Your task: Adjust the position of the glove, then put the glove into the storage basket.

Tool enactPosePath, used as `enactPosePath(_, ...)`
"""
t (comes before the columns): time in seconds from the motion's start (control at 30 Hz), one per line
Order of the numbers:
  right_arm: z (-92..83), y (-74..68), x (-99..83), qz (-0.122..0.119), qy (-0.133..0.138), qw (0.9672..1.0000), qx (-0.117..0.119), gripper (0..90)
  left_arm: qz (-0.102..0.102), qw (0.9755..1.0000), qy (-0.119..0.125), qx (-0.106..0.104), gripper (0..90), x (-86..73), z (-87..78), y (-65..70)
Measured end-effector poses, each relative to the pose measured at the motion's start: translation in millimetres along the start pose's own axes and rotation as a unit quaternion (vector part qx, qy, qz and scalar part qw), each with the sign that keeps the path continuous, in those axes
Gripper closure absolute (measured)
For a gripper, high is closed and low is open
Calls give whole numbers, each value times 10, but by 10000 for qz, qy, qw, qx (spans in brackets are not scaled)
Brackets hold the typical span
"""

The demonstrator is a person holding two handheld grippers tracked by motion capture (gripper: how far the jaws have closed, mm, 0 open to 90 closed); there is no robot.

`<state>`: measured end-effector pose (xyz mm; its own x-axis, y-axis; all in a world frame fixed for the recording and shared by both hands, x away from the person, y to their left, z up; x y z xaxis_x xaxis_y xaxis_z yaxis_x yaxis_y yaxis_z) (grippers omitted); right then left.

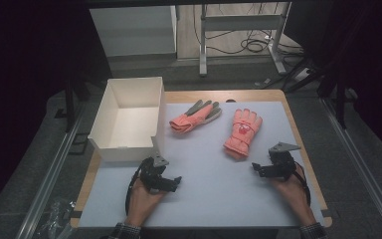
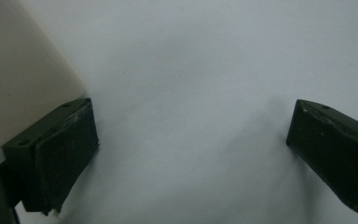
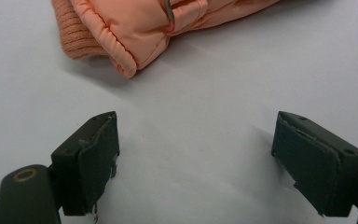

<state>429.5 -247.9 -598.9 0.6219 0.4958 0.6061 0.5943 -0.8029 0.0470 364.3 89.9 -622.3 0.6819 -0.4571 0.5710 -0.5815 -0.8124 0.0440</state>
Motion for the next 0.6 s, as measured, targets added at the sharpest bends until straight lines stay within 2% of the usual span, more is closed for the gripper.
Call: enactPosePath(0.6, -6, -4, 2, -6, 0, 10000, 5, 159, -3, 10000, 3, -2, 18, 0, 0, 0)
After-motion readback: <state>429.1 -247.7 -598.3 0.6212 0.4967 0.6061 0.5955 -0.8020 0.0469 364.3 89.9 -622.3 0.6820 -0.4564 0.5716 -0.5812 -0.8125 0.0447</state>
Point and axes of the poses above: each handheld gripper's, and its own axes: z roughly forward along the jaws, x roughly out of its top, y roughly to its right, the point moved 10 cm from there along z, roughly forward along the jaws, and after that the axes turned 9 degrees about -y, right-handed, at the moved point
